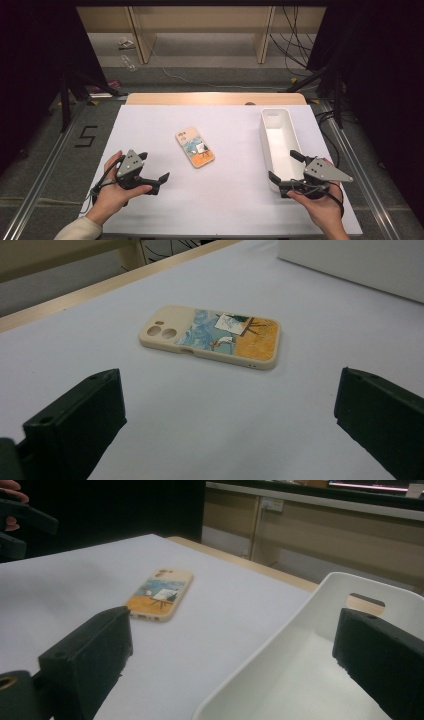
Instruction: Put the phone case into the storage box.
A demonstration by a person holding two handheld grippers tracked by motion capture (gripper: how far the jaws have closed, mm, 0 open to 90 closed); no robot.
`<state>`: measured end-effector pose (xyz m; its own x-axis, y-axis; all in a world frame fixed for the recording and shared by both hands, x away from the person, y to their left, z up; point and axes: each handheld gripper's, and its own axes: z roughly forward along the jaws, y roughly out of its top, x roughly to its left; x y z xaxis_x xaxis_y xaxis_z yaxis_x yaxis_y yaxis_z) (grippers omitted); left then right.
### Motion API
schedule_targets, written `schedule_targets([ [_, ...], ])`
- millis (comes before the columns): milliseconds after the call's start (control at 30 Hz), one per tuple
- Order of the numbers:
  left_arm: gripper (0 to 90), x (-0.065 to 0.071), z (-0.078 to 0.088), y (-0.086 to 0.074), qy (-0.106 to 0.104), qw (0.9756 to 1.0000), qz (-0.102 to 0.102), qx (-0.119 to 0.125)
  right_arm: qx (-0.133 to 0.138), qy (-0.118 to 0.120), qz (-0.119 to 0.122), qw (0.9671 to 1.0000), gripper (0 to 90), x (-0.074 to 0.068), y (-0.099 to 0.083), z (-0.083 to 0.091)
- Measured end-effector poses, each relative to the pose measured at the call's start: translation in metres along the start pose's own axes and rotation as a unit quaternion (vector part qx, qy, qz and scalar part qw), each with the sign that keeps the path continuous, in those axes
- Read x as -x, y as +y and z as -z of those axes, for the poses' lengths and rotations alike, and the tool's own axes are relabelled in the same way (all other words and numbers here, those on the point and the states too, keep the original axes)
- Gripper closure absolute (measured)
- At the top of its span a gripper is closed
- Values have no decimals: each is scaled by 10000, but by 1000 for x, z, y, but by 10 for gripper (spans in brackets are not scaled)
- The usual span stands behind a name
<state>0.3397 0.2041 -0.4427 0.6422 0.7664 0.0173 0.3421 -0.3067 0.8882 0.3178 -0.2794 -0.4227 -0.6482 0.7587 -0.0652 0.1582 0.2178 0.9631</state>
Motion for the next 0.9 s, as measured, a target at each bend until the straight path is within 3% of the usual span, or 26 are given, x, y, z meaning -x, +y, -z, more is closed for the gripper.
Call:
schedule_targets([
  [267,0,1,1,0,5,10000,-7,19,16,34,15,10000,36,-3,2,0],
  [433,0,1,1,0,-11,10000,-2,24,142,58,32,9999,90,-11,8,-3],
  [533,0,2,0,1,-30,10000,-16,16,204,84,118,9997,241,-19,15,-11],
  [600,0,3,-1,1,-42,10000,-6,7,224,195,165,9994,391,-25,20,-21],
  [633,0,3,-1,0,-53,10000,-20,-5,224,195,165,9994,391,-25,20,-21],
  [667,0,4,-2,1,-63,10000,-10,-1,193,317,232,9990,556,-31,24,-33],
  [767,0,4,-2,1,-72,10000,-13,-2,65,445,250,9987,758,-39,31,-55],
  [833,0,4,-3,0,-75,10000,-26,-24,-148,396,314,9986,860,-44,36,-73],
  [900,0,4,-3,0,-37,10000,1,-58,-387,398,280,9981,900,-47,39,-91],
])
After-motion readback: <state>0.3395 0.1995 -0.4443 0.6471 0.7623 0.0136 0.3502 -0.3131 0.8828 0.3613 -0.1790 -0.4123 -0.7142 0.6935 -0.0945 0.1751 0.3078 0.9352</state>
